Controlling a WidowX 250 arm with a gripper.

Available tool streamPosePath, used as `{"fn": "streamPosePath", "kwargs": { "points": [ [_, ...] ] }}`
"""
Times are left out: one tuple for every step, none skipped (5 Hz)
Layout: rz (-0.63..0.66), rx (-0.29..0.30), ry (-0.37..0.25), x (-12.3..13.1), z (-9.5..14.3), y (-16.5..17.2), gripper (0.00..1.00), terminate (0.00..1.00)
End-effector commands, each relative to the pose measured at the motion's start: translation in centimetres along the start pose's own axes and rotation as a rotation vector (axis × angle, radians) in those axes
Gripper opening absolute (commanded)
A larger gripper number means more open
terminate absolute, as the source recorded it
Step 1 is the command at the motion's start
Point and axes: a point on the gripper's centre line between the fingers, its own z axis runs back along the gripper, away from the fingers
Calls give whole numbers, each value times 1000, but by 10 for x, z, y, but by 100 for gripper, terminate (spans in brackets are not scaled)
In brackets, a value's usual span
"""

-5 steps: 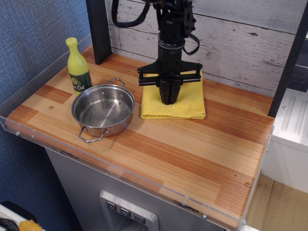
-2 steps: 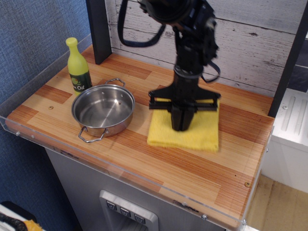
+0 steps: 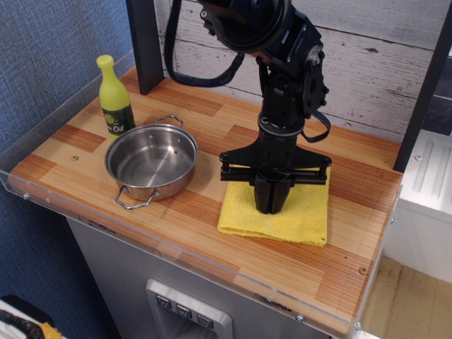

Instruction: Move the yellow cloth to the bottom right corner of the table.

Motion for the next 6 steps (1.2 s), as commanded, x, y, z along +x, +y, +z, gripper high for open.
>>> {"fn": "streamPosePath", "kwargs": {
  "points": [
    [-98, 0, -18, -19, 2, -4, 0, 0],
    [-112, -4, -20, -30, 1, -5, 0, 0],
    [-100, -25, -10, -24, 5, -2, 0, 0],
    [-110, -30, -18, -19, 11, -3, 0, 0],
    [-135, -32, -35, -14, 22, -4, 100, 0],
    [-127, -31, -76, -13, 39, -4, 100, 0]
  ]
}}
